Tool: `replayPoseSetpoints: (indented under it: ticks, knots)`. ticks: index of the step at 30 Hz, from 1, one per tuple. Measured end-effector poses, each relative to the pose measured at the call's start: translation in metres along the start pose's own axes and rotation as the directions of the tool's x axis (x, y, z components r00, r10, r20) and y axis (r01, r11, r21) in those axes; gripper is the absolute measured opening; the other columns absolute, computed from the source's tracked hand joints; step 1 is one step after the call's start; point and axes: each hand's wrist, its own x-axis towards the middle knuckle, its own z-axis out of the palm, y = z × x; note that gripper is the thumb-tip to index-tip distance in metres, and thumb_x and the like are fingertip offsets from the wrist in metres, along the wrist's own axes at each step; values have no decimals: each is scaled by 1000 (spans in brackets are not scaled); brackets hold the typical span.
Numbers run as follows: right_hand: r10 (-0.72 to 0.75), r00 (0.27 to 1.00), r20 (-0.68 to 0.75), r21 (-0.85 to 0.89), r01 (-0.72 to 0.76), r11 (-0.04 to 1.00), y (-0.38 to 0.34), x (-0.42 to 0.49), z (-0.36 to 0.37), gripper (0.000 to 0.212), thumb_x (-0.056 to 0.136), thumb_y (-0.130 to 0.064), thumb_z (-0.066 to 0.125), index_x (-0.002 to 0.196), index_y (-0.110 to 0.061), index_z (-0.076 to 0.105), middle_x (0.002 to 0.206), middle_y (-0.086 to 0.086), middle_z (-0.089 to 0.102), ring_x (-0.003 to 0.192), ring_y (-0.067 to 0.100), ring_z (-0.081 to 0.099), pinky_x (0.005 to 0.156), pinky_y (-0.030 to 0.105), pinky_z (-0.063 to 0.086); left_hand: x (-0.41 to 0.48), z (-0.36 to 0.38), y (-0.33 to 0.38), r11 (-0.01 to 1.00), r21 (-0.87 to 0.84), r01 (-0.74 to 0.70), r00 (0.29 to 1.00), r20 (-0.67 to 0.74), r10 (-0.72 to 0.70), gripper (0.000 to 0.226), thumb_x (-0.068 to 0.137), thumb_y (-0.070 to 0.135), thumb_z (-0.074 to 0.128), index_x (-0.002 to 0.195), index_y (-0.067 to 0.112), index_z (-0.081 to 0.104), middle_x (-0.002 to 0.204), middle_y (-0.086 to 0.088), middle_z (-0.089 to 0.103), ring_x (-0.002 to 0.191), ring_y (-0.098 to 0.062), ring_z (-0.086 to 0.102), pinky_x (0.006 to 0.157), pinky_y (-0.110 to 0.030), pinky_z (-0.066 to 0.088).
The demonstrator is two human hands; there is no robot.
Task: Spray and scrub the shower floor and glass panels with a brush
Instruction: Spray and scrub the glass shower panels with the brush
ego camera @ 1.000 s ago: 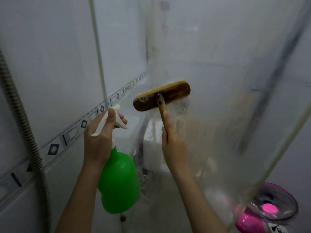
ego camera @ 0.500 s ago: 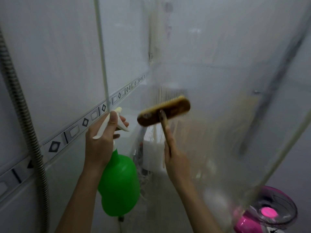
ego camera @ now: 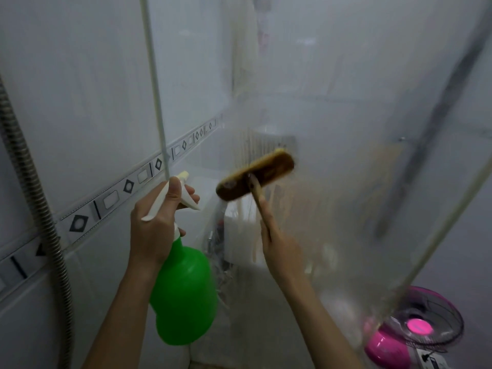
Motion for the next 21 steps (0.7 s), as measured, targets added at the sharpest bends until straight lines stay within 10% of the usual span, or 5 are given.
replayPoseSetpoints:
  ticks: [5, 11, 17, 21]
  knots:
    - [-73, 952, -297, 21, 83, 996, -14, 84, -39, 55, 103, -25, 38, 150, -33, 10, 57, -4, 47, 41, 14, 44, 39, 26, 39, -5, 16, 0, 999, 48, 7, 998, 57, -10, 44, 97, 52, 40, 89, 20, 71, 92, -1, 76, 86, -9, 74, 44, -21, 50]
    - [238, 951, -197, 91, -225, 970, 49, -44, -16, 61, 102, -32, 37, 143, -61, 2, 61, -5, 48, 45, 10, 45, 45, 28, 37, -12, 33, -3, 1000, 19, -9, 997, 77, 7, 44, 97, 50, 41, 86, 19, 71, 86, 1, 76, 86, -14, 74, 45, -27, 49]
    - [135, 911, -389, 136, -88, 987, 56, 38, -73, 54, 104, -31, 36, 148, -44, 8, 55, -12, 38, 41, 9, 40, 42, 19, 36, -19, 61, -4, 1000, -6, 7, 989, 148, -6, 40, 105, 38, 43, 82, 20, 70, 85, 0, 76, 84, -14, 73, 57, -19, 49]
    - [260, 926, -275, 100, -241, 965, 83, -39, -39, 58, 100, -37, 36, 144, -60, 5, 58, -2, 49, 44, 10, 46, 44, 29, 39, -27, 78, -7, 1000, -25, 15, 985, 170, -11, 44, 100, 49, 44, 81, 21, 72, 82, 0, 76, 81, -17, 73, 52, -32, 52]
